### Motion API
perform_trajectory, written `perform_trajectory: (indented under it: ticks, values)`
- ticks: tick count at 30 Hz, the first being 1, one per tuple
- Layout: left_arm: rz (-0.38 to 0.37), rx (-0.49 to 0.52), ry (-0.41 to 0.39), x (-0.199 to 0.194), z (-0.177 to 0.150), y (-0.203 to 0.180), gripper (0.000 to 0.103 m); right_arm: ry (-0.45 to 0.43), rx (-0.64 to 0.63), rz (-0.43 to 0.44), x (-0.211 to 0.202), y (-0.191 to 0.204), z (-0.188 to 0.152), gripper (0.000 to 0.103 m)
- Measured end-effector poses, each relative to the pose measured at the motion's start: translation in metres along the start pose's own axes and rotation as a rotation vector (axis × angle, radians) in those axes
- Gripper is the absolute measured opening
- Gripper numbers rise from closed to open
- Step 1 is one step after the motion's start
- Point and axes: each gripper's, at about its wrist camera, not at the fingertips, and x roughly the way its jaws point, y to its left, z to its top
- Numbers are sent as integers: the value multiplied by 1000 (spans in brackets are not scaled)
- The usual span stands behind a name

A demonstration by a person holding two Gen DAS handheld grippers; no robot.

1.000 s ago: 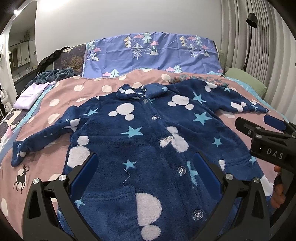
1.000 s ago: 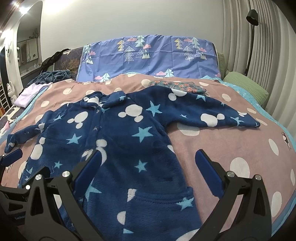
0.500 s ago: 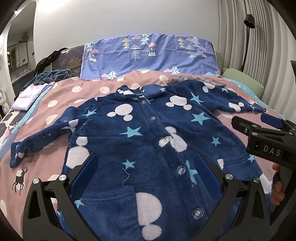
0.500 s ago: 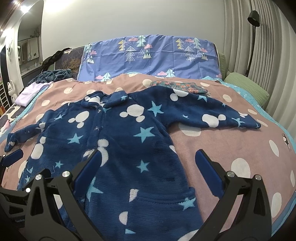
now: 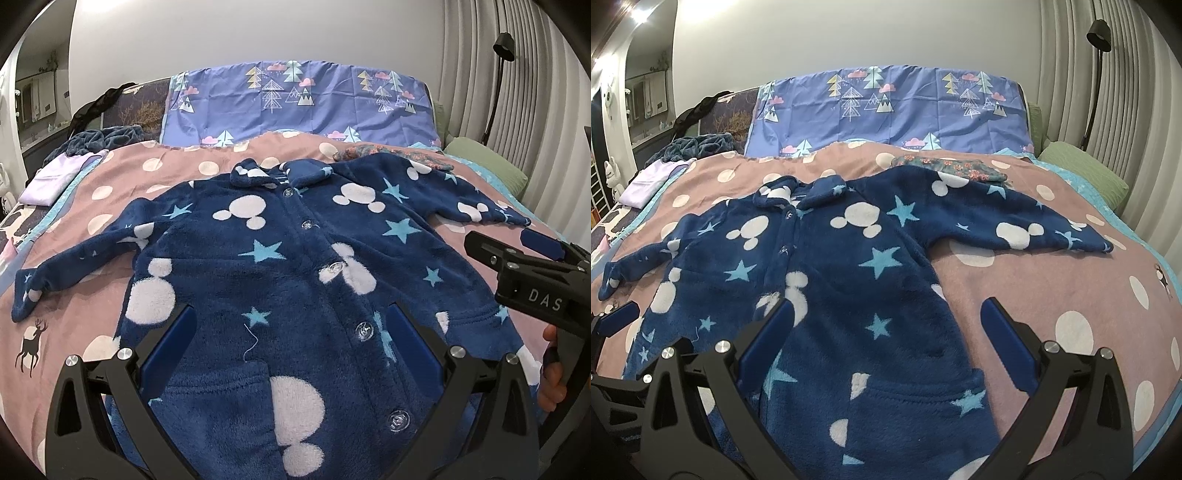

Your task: Fold small clothes

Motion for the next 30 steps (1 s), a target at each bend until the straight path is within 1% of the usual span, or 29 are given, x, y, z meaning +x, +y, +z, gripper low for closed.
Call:
perform_trajectory:
  ticks: [7,22,26,29,30]
  values:
    - [3,-3,4,0,-1,0,102,7,-1,-1,0,0,0,101]
    - [-18,-44,18,7,-2,10,102,41,-16,-7,10,4,-3,101]
    - [-16,-85,12,8,-1,25,102,49,-27,-12,12,6,-3,101]
    - [-11,-153,7,9,1,54,102,56,-31,-18,14,6,-4,101]
    - [-8,-193,4,9,1,68,102,59,-31,-21,15,6,-4,101]
